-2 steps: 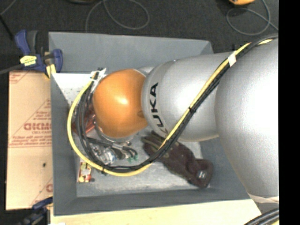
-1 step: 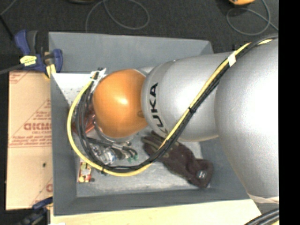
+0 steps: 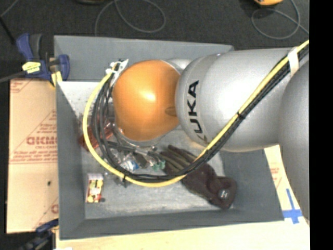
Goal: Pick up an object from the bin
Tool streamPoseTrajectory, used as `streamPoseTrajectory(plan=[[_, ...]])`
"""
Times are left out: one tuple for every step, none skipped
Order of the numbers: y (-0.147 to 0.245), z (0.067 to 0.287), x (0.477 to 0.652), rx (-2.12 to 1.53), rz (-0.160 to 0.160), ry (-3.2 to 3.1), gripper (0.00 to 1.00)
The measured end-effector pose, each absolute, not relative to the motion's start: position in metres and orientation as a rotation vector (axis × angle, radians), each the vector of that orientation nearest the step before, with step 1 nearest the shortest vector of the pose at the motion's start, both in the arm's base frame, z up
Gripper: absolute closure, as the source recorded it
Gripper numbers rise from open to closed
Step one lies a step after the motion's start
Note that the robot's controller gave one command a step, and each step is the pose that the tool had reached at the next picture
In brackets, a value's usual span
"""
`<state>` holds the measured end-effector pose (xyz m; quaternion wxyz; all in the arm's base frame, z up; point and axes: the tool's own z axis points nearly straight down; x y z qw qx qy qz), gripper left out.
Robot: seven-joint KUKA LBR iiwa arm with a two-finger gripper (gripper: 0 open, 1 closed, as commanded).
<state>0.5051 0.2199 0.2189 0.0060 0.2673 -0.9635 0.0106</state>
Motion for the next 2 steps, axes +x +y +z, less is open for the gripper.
streamPoseTrajectory(plan=[[0.219, 0.234, 0.506, 0.845, 0.033, -3.014, 1.00], [0.222, 0.273, 0.505, 1.086, 0.031, -2.940, 1.00]])
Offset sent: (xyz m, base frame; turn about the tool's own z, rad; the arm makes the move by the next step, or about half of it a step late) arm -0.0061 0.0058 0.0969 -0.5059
